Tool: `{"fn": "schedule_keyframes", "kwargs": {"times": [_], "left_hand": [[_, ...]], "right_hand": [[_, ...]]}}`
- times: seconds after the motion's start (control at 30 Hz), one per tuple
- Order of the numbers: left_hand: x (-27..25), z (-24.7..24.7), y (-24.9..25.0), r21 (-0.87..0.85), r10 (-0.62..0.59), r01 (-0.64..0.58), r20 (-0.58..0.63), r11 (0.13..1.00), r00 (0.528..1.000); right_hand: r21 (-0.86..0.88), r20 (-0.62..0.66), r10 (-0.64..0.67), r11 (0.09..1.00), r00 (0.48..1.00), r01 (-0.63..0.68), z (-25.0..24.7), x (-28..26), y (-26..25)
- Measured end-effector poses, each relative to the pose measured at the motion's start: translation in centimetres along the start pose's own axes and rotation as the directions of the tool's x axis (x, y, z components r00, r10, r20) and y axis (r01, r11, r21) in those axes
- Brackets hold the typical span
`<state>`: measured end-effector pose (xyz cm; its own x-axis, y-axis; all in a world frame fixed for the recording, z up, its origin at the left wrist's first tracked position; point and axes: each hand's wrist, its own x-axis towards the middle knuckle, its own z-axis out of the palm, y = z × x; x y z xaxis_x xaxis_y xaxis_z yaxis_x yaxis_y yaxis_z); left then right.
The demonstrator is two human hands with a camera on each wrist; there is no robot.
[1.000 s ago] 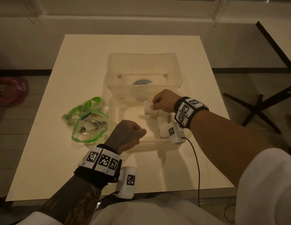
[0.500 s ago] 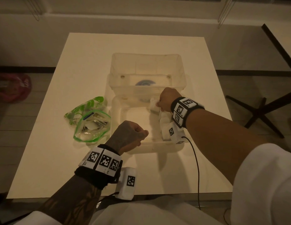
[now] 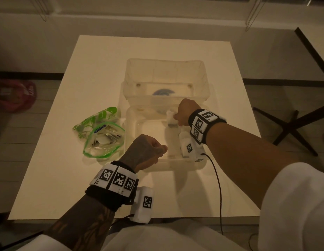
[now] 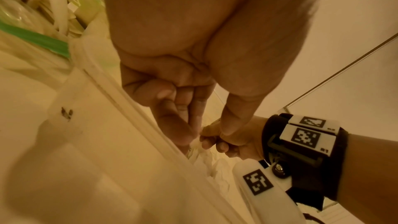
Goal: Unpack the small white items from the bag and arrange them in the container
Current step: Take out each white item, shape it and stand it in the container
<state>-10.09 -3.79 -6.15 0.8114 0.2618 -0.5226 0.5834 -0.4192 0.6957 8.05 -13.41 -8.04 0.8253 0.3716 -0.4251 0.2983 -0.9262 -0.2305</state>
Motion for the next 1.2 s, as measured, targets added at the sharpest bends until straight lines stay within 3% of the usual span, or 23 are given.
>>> {"fn": "schedule_keyframes", "kwargs": {"times": [0.13,0.33,0.47,0.6,0.7,0.8,0.87,1.03,1.2], "left_hand": [[0.1,0.0,-0.1,0.002,-0.009,0.009,0.005,1.000,1.000],[0.1,0.0,0.1,0.007,0.002,-0.002,0.006,1.000,1.000],[-0.1,-0.3,0.0,0.013,0.030,-0.030,-0.027,0.999,0.999],[-0.1,-1.1,-0.3,-0.057,0.080,-0.089,-0.148,0.994,0.986],[0.0,-2.2,-1.4,0.038,0.114,-0.108,-0.368,0.993,0.923],[0.2,-3.6,-3.4,0.174,0.086,0.024,-0.594,0.984,0.800],[0.2,-4.2,-4.8,0.196,0.025,0.133,-0.643,0.972,0.765],[-0.7,-4.8,-7.0,0.226,-0.082,0.294,-0.647,0.929,0.758],[-0.7,-4.8,-8.0,0.269,-0.069,0.300,-0.630,0.915,0.773]], "right_hand": [[0.062,-0.024,0.012,0.998,1.000,-0.010,-0.1,-0.3,-0.4],[-0.006,0.199,-0.010,1.000,0.980,0.011,-0.6,-1.1,-1.5],[0.113,0.213,-0.022,0.994,0.977,-0.002,-0.7,-1.2,-1.1],[0.209,0.166,-0.037,0.978,0.985,0.001,-1.2,-2.4,-0.8],[0.270,0.139,-0.067,0.963,0.988,0.028,-1.5,-3.6,-0.3],[0.385,0.102,-0.100,0.921,0.990,0.054,-1.3,-4.6,-0.1],[0.402,0.097,-0.123,0.913,0.988,0.075,-0.9,-4.9,-0.4],[0.409,0.106,-0.188,0.903,0.977,0.129,0.0,-5.4,-1.5],[0.406,0.139,-0.231,0.900,0.963,0.158,0.7,-5.8,-2.6]]}}
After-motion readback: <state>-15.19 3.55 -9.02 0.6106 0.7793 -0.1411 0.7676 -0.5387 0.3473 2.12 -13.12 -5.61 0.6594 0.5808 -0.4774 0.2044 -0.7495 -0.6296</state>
